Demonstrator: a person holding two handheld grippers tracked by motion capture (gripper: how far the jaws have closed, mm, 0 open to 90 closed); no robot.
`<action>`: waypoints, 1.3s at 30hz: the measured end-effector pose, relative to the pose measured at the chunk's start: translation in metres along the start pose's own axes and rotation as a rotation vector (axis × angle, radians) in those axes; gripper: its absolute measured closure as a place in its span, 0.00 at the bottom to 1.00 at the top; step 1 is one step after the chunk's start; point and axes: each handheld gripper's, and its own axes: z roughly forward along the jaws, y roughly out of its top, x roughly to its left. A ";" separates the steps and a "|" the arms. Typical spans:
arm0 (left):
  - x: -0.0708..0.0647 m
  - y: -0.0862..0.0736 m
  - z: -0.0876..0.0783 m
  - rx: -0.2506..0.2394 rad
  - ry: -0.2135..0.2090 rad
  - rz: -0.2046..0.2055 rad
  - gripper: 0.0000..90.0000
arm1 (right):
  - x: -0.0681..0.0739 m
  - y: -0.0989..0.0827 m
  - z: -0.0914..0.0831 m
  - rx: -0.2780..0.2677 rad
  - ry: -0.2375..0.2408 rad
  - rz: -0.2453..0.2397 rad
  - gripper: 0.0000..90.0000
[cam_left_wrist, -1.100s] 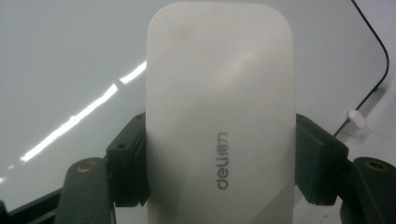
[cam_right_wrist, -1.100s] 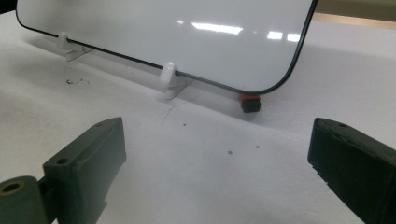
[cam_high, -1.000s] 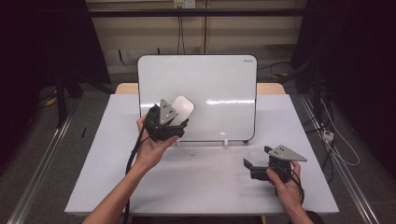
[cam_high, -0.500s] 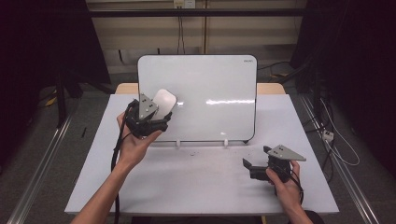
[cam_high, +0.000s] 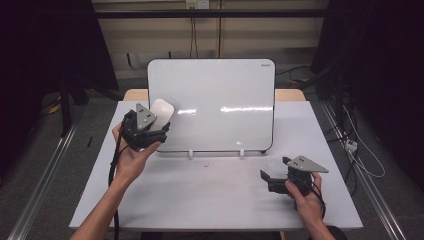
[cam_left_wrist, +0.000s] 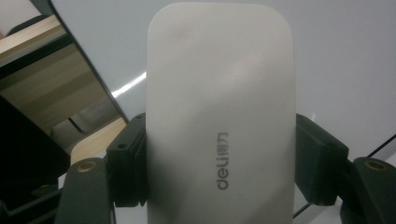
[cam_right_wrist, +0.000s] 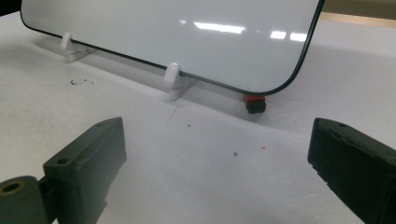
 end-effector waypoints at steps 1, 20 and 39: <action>0.000 -0.001 0.000 0.005 0.005 0.005 0.35 | 0.000 0.000 0.000 0.002 0.002 -0.005 0.05; -0.020 -0.016 0.025 0.086 0.016 0.083 0.35 | 0.000 -0.001 -0.003 0.001 0.004 -0.007 0.05; -0.035 -0.018 0.048 0.125 0.015 0.122 0.35 | -0.001 -0.001 -0.002 0.002 0.006 -0.009 0.05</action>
